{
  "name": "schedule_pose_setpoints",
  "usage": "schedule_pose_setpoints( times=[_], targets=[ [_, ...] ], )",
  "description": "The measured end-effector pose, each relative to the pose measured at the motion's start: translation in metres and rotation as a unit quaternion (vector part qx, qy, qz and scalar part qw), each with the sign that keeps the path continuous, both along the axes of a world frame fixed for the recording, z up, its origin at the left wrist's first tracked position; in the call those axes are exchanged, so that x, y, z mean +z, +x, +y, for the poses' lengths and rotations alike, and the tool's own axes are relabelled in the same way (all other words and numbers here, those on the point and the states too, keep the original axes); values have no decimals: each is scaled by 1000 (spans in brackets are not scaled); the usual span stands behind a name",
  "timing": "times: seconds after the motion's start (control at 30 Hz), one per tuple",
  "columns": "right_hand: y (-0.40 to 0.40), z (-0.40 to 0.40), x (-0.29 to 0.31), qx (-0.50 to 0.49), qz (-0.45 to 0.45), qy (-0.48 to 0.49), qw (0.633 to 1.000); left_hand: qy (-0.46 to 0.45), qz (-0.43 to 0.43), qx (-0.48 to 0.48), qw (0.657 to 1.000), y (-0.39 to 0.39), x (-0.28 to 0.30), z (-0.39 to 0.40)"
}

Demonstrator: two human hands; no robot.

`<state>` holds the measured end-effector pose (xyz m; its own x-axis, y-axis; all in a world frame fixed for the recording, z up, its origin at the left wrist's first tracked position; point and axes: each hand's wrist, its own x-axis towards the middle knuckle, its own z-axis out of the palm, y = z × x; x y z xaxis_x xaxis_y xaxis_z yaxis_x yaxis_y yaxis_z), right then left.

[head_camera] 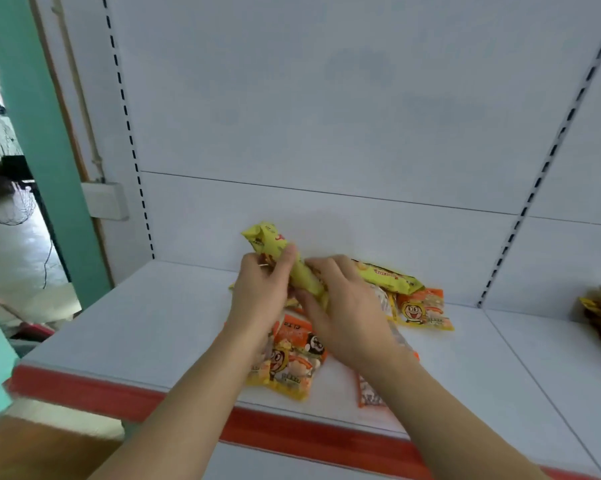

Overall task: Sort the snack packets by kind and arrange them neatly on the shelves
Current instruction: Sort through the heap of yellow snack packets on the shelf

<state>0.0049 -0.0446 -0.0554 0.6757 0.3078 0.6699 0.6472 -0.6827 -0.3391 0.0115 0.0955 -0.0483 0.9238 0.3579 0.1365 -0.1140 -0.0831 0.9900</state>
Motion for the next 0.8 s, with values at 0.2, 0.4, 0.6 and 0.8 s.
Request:
schedule_pose_setpoints(
  times=[0.2, 0.4, 0.6, 0.8],
  targets=[
    [30, 14, -4, -70, 33, -103, 992, -25, 38, -17, 999, 7, -12, 53],
    [63, 31, -13, -86, 134, -335, 929, 10, 33, -41, 999, 6, -21, 64],
    [61, 18, 2, -148, 85, -295, 940, 39, 14, -15, 999, 8, -16, 70],
    [19, 16, 19, -120, 54, -5, 991, 32, -26, 6, 999, 15, -3, 44]
  ],
)
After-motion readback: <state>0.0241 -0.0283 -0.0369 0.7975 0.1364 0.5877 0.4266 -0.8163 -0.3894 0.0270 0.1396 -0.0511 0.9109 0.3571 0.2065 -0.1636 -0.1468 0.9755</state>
